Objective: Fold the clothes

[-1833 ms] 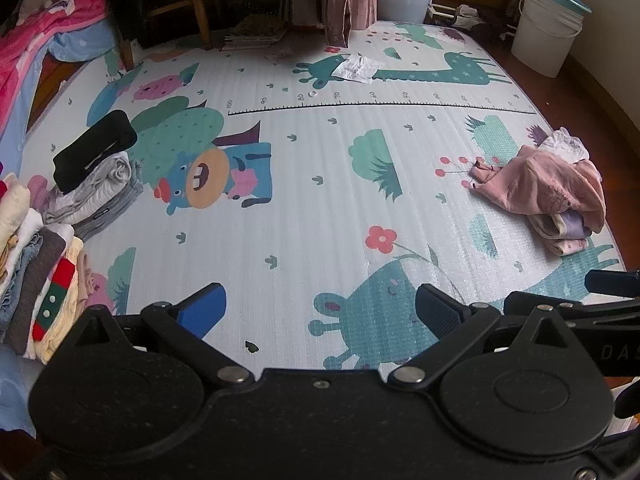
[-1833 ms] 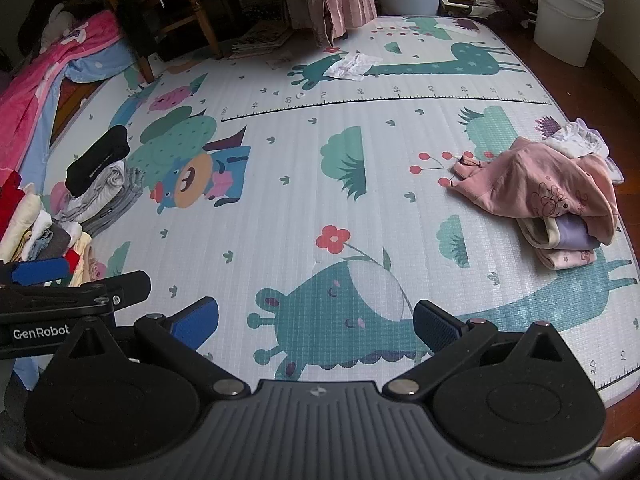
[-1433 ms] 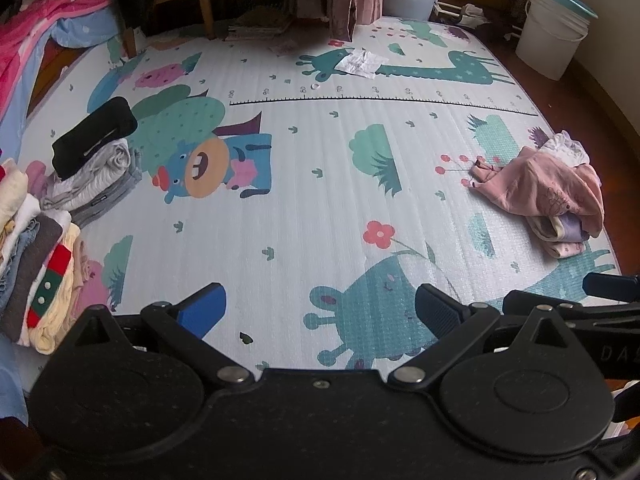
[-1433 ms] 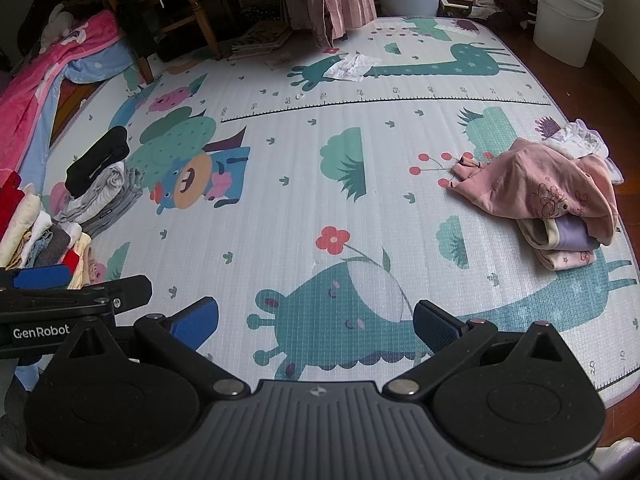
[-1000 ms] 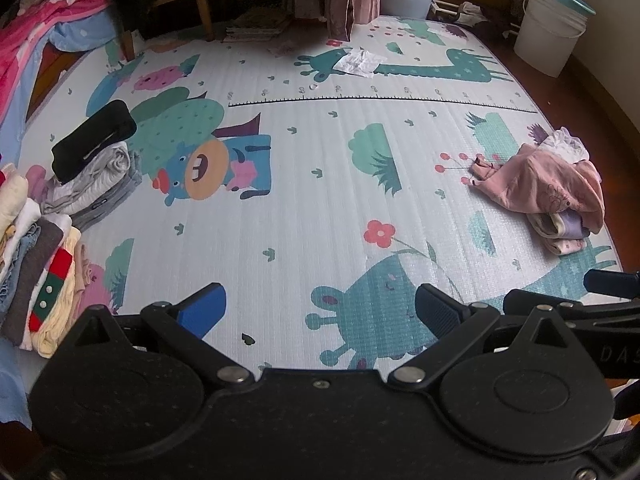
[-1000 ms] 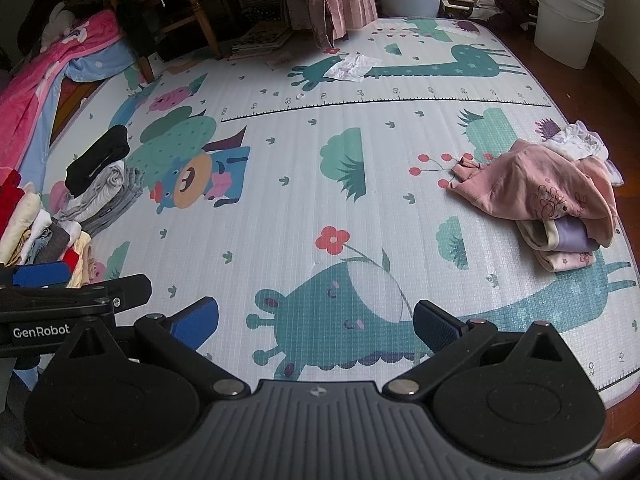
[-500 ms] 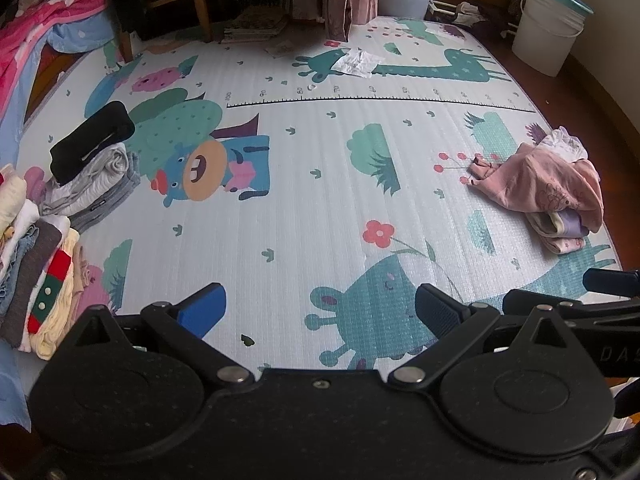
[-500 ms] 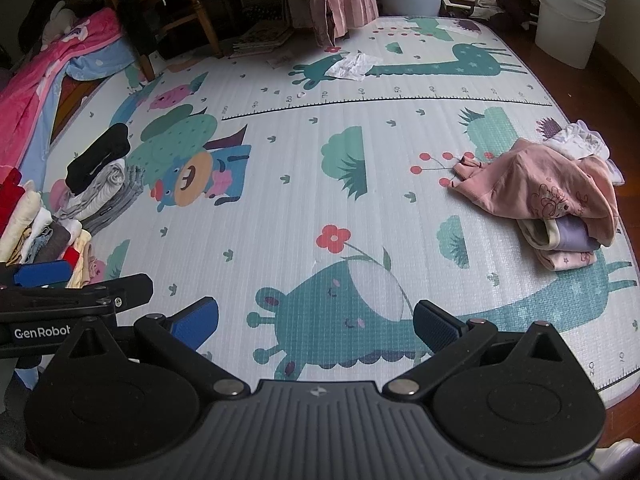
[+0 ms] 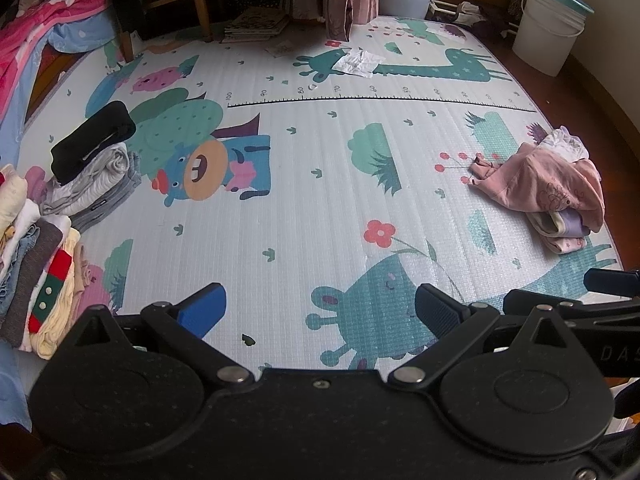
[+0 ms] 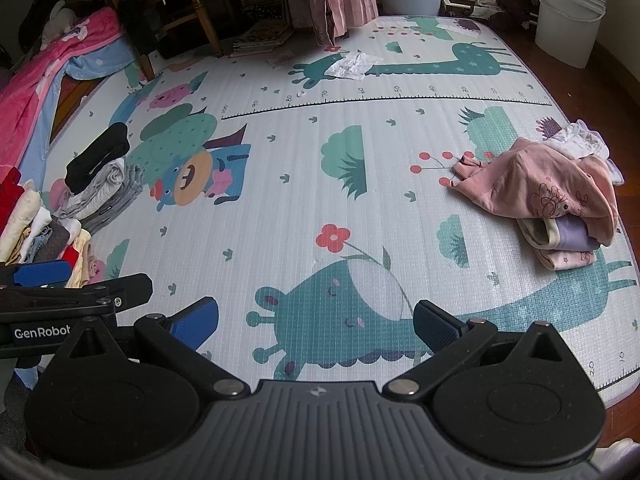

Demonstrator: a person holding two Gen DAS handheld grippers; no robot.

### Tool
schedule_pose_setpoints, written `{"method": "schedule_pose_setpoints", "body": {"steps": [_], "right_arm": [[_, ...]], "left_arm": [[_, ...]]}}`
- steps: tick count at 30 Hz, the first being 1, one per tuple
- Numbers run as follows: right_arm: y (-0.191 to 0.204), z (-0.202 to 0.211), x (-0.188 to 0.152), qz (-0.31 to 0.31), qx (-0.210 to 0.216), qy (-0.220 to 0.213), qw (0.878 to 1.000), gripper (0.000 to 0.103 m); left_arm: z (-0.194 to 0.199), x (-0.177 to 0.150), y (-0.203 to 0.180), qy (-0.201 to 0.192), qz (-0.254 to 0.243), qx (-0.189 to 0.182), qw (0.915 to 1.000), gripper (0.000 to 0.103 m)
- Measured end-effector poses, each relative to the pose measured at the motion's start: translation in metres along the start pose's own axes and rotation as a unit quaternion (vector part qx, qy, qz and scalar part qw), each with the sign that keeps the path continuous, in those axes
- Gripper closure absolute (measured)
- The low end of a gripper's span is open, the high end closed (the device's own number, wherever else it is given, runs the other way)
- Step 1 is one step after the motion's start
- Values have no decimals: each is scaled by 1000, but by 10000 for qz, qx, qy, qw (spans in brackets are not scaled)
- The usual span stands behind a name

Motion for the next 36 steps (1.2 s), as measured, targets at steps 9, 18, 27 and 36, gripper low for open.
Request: {"method": "schedule_pose_setpoints", "body": {"steps": [9, 18, 27, 36], "right_arm": [[0, -1, 0, 6, -23, -9, 10000, 0], [-11, 10, 20, -183, 16, -249, 9995, 0], [-77, 85, 89, -771, 439, -1803, 9796, 0], [-188, 101, 130, -1364, 114, -2517, 9581, 0]], "left_arm": [[-1, 1, 1, 10, -6, 34, 10000, 1], [19, 39, -20, -435, -213, -28, 9988, 2], [58, 118, -91, -1051, -1116, -353, 9875, 1], [40, 185, -177, -1133, -1474, -1128, 9761, 1]]}}
Point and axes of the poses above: each gripper's, at about its wrist camera, not at the fingertips, and z roughly against the way its jaws point, y to its left, x to its top, the point moved 4 cm from there along -z, roughly the way its jaws point, and after that the axes turned 11 degrees about -x, right-handed, at the moved point
